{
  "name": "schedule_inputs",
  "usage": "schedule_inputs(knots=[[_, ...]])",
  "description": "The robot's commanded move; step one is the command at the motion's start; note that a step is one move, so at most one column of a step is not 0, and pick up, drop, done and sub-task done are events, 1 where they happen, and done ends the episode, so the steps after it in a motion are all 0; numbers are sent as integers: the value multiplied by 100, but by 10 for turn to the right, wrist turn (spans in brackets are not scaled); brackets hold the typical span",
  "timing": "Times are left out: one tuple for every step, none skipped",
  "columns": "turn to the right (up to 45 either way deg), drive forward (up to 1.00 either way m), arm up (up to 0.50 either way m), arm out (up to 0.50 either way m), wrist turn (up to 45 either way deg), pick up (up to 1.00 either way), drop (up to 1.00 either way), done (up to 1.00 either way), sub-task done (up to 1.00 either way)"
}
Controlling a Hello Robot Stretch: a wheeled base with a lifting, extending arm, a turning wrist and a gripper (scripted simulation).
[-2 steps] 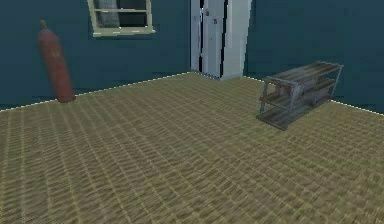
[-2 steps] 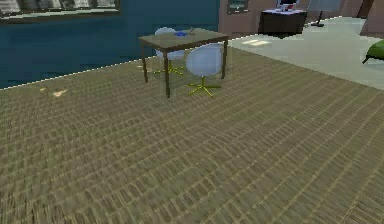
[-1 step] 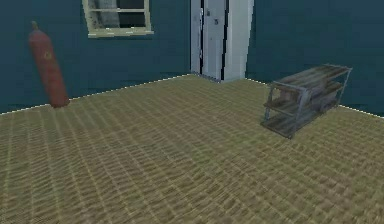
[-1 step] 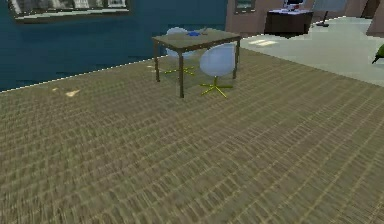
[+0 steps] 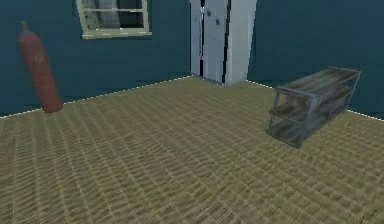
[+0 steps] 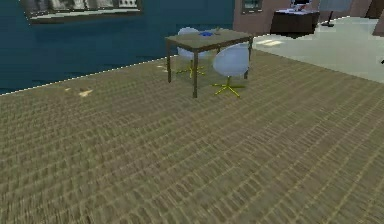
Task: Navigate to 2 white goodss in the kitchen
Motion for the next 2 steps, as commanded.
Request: schedule_inputs(knots=[[60,0,0,0,0,0,0,0,0],[0,100,0,0,0,0,0,0,0]])
